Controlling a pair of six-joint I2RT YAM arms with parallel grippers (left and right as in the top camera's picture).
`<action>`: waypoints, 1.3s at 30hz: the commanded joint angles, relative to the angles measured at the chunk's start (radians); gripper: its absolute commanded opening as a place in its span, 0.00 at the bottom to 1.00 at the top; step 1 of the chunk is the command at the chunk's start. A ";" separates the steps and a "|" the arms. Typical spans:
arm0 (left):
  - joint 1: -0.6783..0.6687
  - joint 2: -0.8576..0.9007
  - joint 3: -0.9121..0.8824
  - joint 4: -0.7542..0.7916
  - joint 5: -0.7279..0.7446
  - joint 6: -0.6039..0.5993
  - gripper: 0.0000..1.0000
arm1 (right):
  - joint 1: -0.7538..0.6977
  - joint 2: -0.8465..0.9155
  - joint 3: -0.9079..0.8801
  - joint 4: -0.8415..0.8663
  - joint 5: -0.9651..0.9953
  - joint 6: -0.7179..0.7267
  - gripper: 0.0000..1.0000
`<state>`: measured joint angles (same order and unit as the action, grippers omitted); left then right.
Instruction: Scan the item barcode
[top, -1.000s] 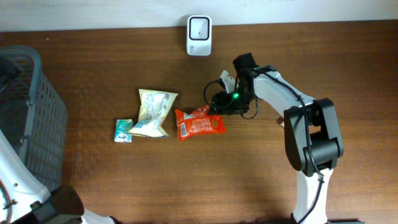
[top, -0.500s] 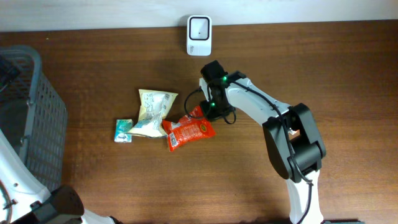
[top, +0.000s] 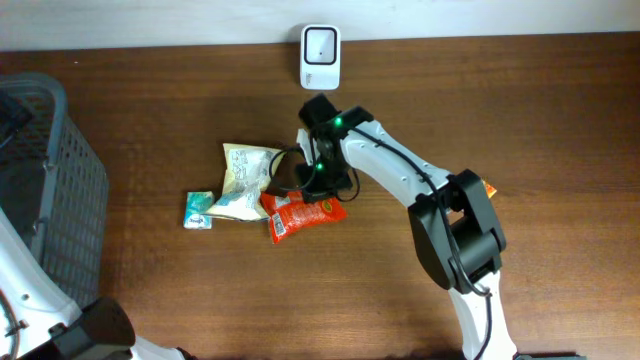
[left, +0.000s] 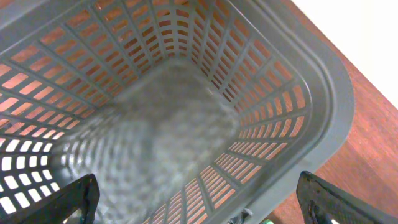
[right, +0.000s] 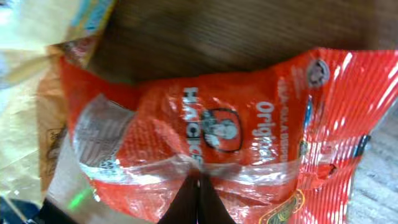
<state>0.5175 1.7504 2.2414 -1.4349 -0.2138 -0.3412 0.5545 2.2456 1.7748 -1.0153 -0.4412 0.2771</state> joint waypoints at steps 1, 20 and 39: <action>0.002 -0.002 0.011 0.000 0.000 -0.010 0.99 | 0.002 0.007 -0.034 0.037 0.011 0.089 0.05; 0.003 -0.002 0.011 0.000 0.000 -0.010 0.99 | -0.113 -0.021 0.169 -0.167 -0.167 -0.199 0.08; 0.003 -0.002 0.011 0.000 0.000 -0.010 0.99 | 0.088 0.133 0.151 -0.021 0.046 0.074 0.04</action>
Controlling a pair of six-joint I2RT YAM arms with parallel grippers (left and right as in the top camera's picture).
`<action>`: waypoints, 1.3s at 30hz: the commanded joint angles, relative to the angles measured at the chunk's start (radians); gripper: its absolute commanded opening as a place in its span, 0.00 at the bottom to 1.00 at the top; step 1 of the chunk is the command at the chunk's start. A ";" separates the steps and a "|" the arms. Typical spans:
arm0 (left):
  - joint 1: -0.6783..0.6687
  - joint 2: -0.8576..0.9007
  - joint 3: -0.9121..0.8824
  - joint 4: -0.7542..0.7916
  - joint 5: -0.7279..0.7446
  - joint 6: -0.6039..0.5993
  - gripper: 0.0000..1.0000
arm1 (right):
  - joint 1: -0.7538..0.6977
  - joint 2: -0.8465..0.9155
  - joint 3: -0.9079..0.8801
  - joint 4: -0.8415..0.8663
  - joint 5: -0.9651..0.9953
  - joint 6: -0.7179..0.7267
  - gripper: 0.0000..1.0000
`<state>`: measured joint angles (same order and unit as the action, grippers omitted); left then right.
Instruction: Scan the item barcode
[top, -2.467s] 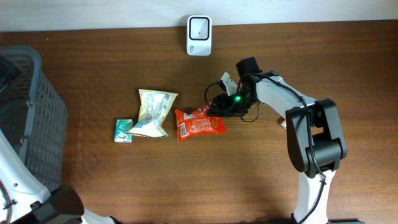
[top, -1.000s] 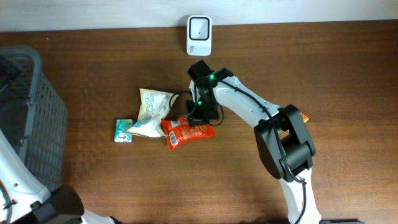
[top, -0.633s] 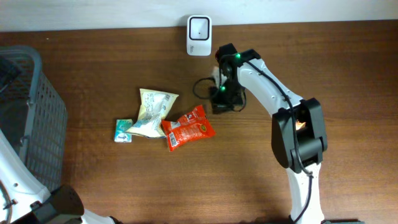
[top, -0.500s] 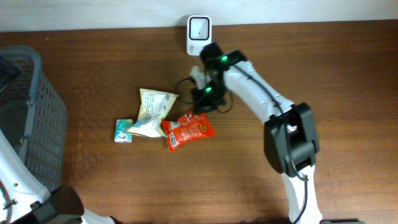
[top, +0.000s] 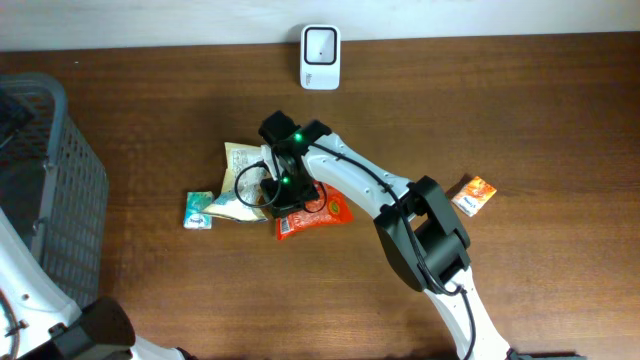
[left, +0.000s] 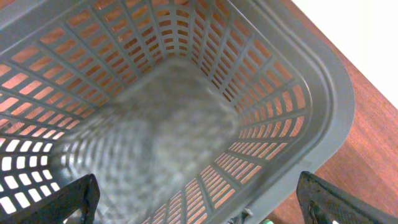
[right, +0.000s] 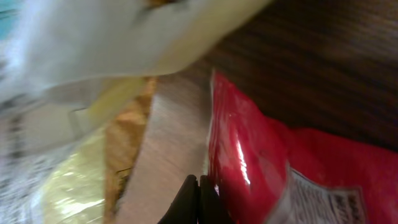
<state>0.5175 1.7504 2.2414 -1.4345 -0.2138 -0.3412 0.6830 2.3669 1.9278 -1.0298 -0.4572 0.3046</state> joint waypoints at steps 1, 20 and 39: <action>0.002 -0.002 0.011 0.000 0.000 -0.010 0.99 | -0.058 0.012 -0.003 -0.010 0.062 0.049 0.04; 0.002 -0.002 0.011 0.000 0.000 -0.010 0.99 | -0.375 -0.216 -0.225 -0.100 0.140 -0.473 0.94; 0.002 -0.002 0.011 0.000 0.000 -0.010 0.99 | -0.387 -0.215 -0.645 0.311 -0.241 -0.508 0.04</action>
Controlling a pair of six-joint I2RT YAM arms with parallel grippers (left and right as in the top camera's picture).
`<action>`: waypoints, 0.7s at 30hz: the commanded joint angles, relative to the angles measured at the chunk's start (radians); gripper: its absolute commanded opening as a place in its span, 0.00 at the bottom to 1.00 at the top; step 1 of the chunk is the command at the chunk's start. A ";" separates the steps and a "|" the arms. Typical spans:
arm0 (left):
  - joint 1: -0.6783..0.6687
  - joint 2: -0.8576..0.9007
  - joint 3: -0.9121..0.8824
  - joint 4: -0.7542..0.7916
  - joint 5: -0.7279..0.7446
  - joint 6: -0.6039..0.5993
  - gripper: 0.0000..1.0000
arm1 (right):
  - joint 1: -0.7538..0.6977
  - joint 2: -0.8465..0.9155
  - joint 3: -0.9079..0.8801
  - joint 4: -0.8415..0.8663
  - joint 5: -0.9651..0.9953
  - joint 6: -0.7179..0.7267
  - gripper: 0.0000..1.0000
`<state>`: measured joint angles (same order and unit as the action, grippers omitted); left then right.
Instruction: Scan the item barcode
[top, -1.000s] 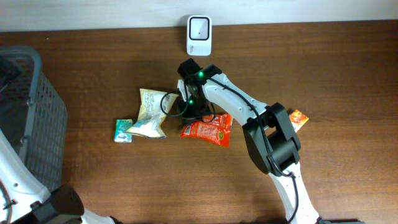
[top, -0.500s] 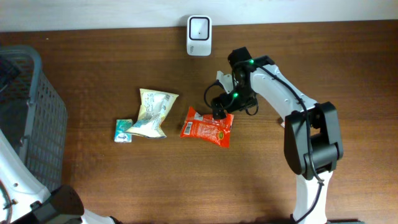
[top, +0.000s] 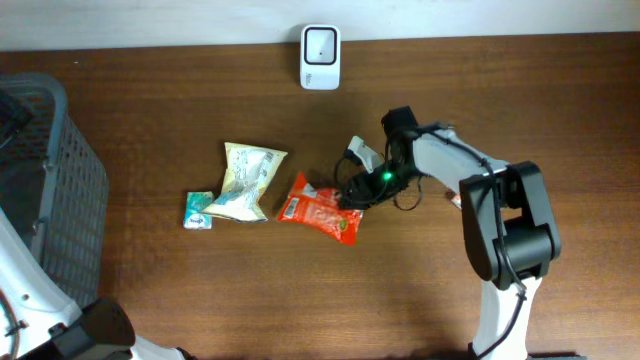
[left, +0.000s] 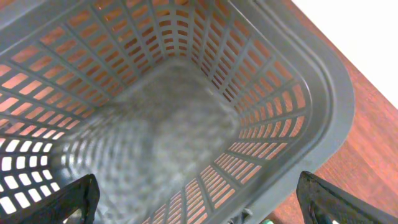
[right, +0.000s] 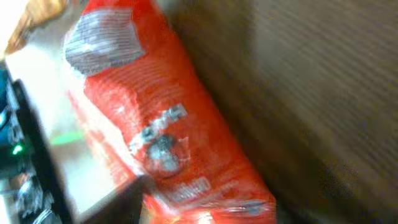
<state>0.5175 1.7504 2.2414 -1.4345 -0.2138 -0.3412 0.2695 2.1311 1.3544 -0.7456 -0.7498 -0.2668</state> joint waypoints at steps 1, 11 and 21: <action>0.002 -0.002 0.011 0.000 0.000 -0.010 0.99 | 0.022 0.021 -0.071 0.026 0.053 0.067 0.04; 0.002 -0.002 0.011 0.000 0.000 -0.010 0.99 | -0.067 -0.016 0.303 -0.345 0.121 0.008 0.04; 0.003 -0.002 0.011 0.000 0.000 -0.010 0.99 | 0.081 -0.007 0.653 -0.726 0.585 0.307 0.04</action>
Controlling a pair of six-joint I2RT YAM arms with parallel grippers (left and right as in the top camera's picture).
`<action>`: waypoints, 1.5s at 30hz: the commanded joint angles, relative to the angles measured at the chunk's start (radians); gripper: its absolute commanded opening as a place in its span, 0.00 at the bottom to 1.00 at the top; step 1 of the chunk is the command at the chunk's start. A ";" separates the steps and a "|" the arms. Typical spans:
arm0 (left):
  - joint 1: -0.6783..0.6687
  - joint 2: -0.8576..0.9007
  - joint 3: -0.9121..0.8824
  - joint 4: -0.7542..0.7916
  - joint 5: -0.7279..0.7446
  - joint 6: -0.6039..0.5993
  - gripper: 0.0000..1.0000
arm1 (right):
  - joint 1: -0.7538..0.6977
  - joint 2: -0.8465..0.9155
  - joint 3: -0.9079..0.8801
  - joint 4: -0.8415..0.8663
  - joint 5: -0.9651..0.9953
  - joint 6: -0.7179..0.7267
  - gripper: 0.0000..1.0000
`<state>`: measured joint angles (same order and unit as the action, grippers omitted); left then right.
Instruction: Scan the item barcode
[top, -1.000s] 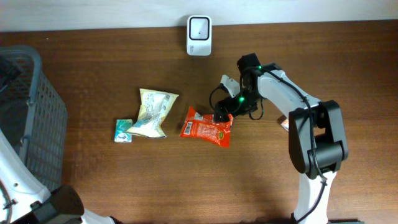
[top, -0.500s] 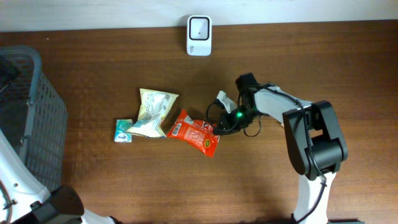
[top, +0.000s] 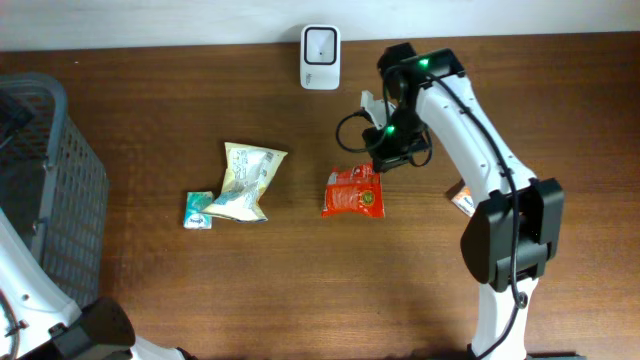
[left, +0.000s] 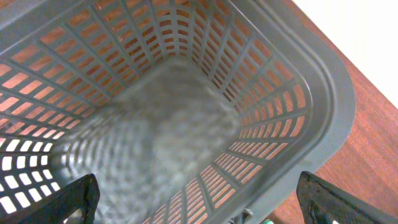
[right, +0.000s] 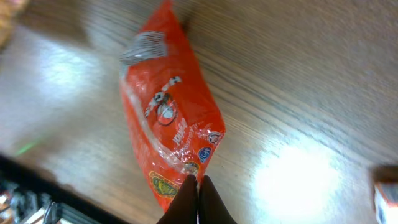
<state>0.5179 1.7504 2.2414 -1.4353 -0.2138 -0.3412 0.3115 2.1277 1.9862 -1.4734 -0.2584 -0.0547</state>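
The white barcode scanner (top: 320, 57) stands at the table's far edge. My right gripper (right: 198, 182) is shut on the edge of a red snack packet (right: 168, 130), whose printed front faces the wrist camera. From overhead the red packet (top: 352, 192) lies mid-table, below and right of the scanner, with the right gripper (top: 378, 168) at its upper right corner. Whether the packet rests on the wood or hangs just above it cannot be told. My left gripper (left: 199, 208) is open wide over the grey basket (left: 323, 106), with nothing between its fingers.
A yellow-white packet (top: 247, 178) and a small teal packet (top: 198, 210) lie left of the red one. A small orange box (top: 462, 200) sits to the right, partly behind my right arm. The grey basket (top: 60, 190) fills the left edge.
The red packet has moved right and a little toward the scanner, and it has turned. My right arm now reaches down from near the scanner. The left gripper has not moved.
At first my right gripper was shut on the red packet, which lay against the yellow-white packet. Then the gripper stood further left over both packets. Later the red packet was clear of the others, and now it is further right, below the scanner.
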 joint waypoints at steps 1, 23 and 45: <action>0.002 -0.002 0.011 0.001 0.000 -0.010 0.99 | 0.064 0.007 0.021 0.023 0.094 0.122 0.04; 0.002 -0.002 0.011 0.001 0.000 -0.010 0.99 | 0.069 0.172 -0.016 0.150 -0.031 -0.023 0.95; 0.002 -0.002 0.011 0.001 0.000 -0.010 1.00 | 0.057 0.123 -0.291 0.396 -0.185 0.029 0.04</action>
<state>0.5175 1.7504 2.2414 -1.4357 -0.2138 -0.3412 0.3878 2.2295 1.6524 -1.0309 -0.4095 0.0242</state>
